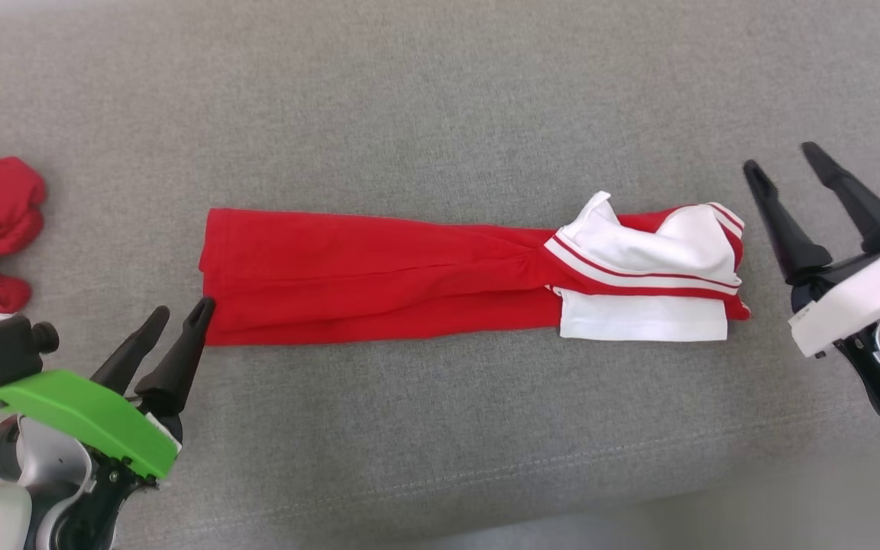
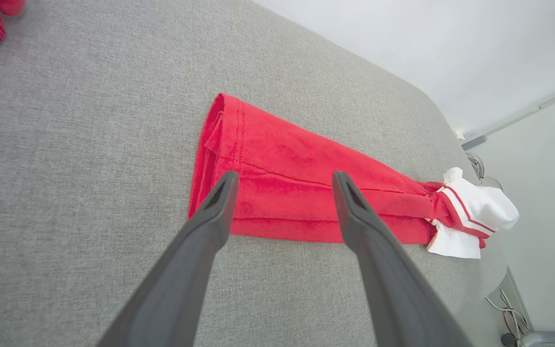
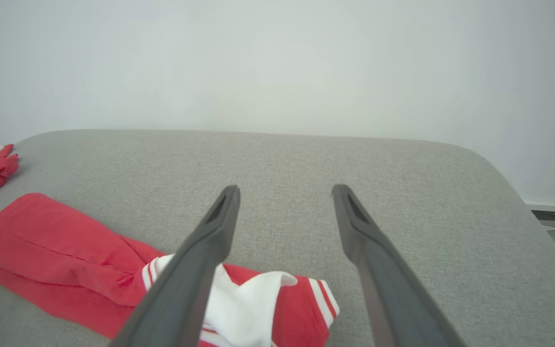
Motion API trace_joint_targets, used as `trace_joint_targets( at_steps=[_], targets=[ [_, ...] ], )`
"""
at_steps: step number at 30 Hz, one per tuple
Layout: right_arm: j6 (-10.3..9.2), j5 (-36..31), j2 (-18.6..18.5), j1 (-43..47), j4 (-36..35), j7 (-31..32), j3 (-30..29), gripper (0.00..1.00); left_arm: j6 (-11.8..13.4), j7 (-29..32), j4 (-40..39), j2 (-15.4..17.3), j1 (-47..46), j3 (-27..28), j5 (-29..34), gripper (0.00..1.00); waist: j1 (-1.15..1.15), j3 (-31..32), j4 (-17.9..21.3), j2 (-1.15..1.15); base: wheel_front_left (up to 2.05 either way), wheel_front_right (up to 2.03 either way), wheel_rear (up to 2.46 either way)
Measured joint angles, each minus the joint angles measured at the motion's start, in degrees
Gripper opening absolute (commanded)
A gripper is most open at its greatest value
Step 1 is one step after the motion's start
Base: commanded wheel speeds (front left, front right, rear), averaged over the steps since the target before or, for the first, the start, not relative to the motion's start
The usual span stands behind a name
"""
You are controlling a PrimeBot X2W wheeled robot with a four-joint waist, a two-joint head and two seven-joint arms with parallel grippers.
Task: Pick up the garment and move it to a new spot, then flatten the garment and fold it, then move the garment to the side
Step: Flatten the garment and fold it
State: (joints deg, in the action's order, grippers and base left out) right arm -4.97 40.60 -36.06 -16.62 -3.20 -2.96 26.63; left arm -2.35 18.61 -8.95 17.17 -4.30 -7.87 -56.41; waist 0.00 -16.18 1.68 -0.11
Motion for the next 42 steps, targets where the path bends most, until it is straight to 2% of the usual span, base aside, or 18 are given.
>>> trace_joint_targets(
  at_steps=[5, 13, 18, 25, 33, 37, 42],
  targets=[
    [-1.67, -1.53, 0.67, 2.88, 0.03, -3.9, -2.66, 1.0, 0.94, -3.88, 0.18, -0.01, 1.49, 0.23, 5.17, 1.0, 0.0, 2.45, -0.47, 0.0, 0.0, 0.0, 0.0],
    [-2.22, -3.65, 2.75, 9.22, 1.76, -8.26, -5.11, 1.0, 2.83, -10.06, 0.19, -1.01, 5.16, -0.76, 11.76, 1.0, 0.0, 6.58, -1.54, 0.0, 0.0, 0.0, 0.0],
    [-2.24, -3.93, 5.53, 12.81, 3.09, -9.34, -7.11, 1.0, 4.23, -13.63, 0.52, -2.11, 7.71, -0.9, 13.68, 1.0, 0.0, 8.8, -2.42, 0.0, 0.0, 0.0, 0.0],
    [-2.26, -4.22, 11.79, 19.6, 8.03, -10.5, -14.48, 1.0, 4.95, -17.95, 1.91, -2.19, 11.18, -1.72, 18.89, 1.0, 0.0, 11.71, -3.72, 0.0, 0.0, 0.0, 0.0],
    [-2.26, -8.75, 15.05, 24.08, 12.12, -10.71, -16.59, 1.0, 5.67, -22.68, 4.35, -2.08, 15.23, -1.34, 21.98, 1.0, 0.0, 14.46, -4.47, 0.0, 0.0, 0.0, 0.0],
    [-2.26, -8.8, 18.0, 25.77, 12.96, -11.14, -19.28, 1.0, 5.98, -24.34, 4.79, -2.04, 16.72, -1.54, 23.04, 1.0, 0.0, 15.9, -4.58, 0.0, 0.0, 0.0, 0.0],
    [-2.26, -8.82, 20.93, 28.07, 12.95, -11.14, -19.47, 1.0, 6.23, -25.58, 4.79, -2.29, 17.97, -1.66, 23.07, 1.0, 0.0, 16.87, -4.96, 0.0, 0.0, 0.0, 0.0]
  ],
)
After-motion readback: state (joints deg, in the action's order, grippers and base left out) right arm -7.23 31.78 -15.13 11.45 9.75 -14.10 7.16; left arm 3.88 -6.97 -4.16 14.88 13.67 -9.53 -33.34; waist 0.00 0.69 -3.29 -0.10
